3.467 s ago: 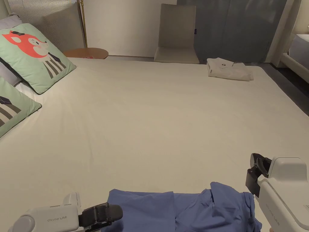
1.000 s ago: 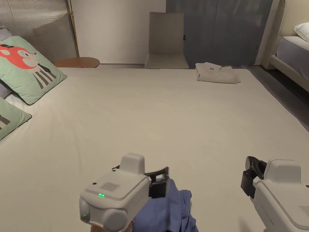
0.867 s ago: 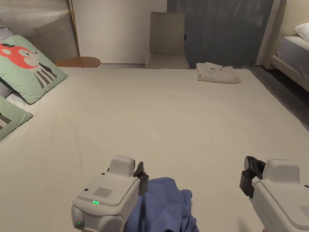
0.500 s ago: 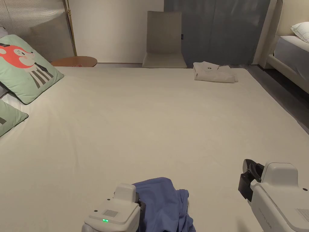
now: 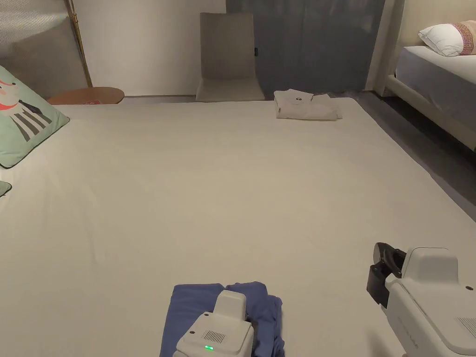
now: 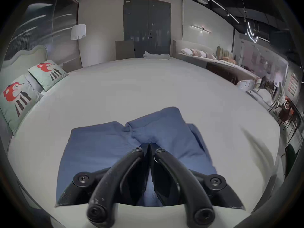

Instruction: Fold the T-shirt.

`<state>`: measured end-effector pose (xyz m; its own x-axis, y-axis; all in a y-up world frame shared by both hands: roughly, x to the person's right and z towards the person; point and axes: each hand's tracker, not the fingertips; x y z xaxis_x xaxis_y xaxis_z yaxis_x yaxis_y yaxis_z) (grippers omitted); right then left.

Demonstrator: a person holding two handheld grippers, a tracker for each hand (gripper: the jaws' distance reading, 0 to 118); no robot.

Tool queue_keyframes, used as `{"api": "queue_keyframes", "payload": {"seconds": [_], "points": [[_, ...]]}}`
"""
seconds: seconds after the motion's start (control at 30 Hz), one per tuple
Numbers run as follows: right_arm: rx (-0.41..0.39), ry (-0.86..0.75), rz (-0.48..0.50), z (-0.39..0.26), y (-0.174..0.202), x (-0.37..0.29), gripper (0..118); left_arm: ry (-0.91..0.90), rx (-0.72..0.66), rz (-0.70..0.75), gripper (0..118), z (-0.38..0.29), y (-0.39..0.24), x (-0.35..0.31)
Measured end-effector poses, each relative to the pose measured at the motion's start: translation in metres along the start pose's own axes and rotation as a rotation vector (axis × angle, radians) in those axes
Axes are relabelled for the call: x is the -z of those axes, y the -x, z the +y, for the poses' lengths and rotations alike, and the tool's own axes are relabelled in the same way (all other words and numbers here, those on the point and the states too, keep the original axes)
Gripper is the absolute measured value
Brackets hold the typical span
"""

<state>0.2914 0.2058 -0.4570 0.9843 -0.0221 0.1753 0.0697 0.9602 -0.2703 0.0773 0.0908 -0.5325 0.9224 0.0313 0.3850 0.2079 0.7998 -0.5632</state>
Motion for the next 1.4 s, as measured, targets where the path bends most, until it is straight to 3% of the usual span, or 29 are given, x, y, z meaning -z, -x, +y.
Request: {"api": "queue_keyframes", "payload": {"seconds": [0.4,0.63,0.97,1.4], "points": [[0.002,-0.011,-0.005,0.001,-0.003,-0.003,1,-0.001,0.008,-0.115,0,-0.001,-0.029,-0.001],[-0.008,-0.028,0.013,0.01,0.009,-0.01,1,-0.157,-0.028,-0.142,0,0.04,-0.003,-0.051],[-0.021,-0.068,0.062,0.018,0.034,-0.009,1,-0.376,0.01,0.034,0,0.084,0.087,-0.109],[-0.023,-0.132,0.121,0.025,0.062,-0.007,1,-0.46,-0.085,0.206,0,0.068,0.174,-0.141]]}}
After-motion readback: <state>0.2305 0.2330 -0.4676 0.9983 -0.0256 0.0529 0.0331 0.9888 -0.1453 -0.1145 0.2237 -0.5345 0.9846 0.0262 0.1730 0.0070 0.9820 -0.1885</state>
